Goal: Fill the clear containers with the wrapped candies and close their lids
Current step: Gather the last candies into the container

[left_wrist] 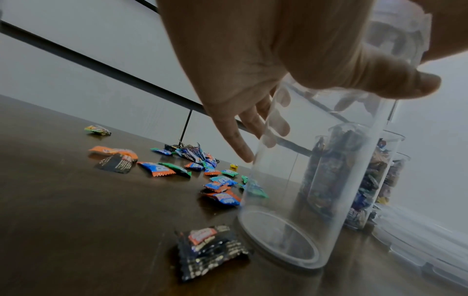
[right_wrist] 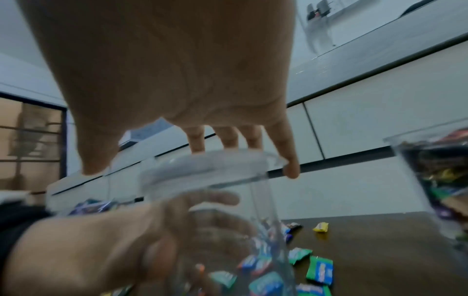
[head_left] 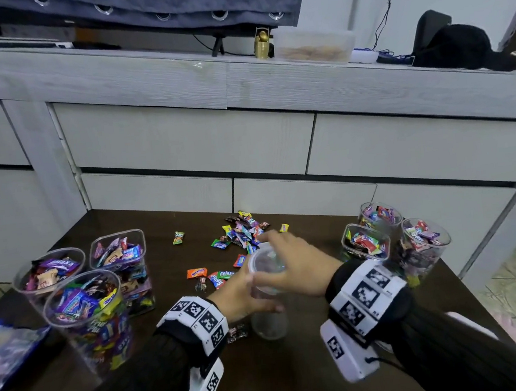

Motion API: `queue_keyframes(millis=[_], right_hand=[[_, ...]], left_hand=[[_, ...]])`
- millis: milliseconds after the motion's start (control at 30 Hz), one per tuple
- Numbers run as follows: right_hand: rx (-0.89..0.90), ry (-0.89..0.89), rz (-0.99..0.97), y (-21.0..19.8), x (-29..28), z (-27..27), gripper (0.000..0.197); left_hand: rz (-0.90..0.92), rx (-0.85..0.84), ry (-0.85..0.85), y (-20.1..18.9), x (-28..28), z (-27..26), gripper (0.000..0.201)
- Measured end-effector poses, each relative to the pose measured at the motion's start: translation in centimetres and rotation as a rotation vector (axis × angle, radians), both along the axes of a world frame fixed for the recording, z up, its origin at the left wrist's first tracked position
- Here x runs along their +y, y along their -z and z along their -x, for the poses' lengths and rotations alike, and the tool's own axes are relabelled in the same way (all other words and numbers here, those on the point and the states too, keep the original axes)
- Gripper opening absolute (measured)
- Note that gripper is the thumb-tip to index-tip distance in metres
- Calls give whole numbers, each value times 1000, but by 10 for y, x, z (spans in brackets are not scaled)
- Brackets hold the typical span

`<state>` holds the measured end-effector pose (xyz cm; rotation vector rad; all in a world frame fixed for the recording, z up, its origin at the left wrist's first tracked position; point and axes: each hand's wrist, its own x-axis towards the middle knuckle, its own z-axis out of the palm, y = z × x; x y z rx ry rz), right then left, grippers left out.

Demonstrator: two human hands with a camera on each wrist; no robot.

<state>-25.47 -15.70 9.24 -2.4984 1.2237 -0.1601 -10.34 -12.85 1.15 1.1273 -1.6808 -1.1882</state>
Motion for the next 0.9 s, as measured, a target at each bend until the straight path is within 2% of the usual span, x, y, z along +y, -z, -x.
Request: queue_keyframes(millis=[67, 167, 233, 333, 400, 500, 633, 733, 833, 900], right_hand=[[102, 7, 56, 9, 11, -7, 75], [96, 30, 113, 16, 15, -7, 68], [48, 34, 108, 16, 14, -4, 65], [-113, 50, 137, 6, 11, 8, 62], [-192, 46, 179, -8, 9, 26, 67], [-215, 82, 235, -35, 6, 63, 80], [-194, 297, 353, -58, -7, 122, 91], [-98, 448, 244, -51, -15, 166, 94], [101, 562, 115, -17, -16, 198, 84], [226, 570, 49, 9, -14, 207, 83]], left_hand=[[27, -9, 7, -1, -3, 0, 83], [18, -13, -19, 2, -5, -1, 82], [7, -5, -30, 6, -4, -1, 86], [-46, -4, -38, 8, -2, -3, 93], [-61, -22, -34, 9, -3, -5, 91], [-49, -61, -49, 10, -4, -6, 89], [-62, -72, -52, 11, -4, -6, 85], [-71, -85, -55, 9, -1, -6, 88], [-80, -82, -50, 10, 0, -5, 87], [-81, -72, -46, 12, 1, -5, 86]])
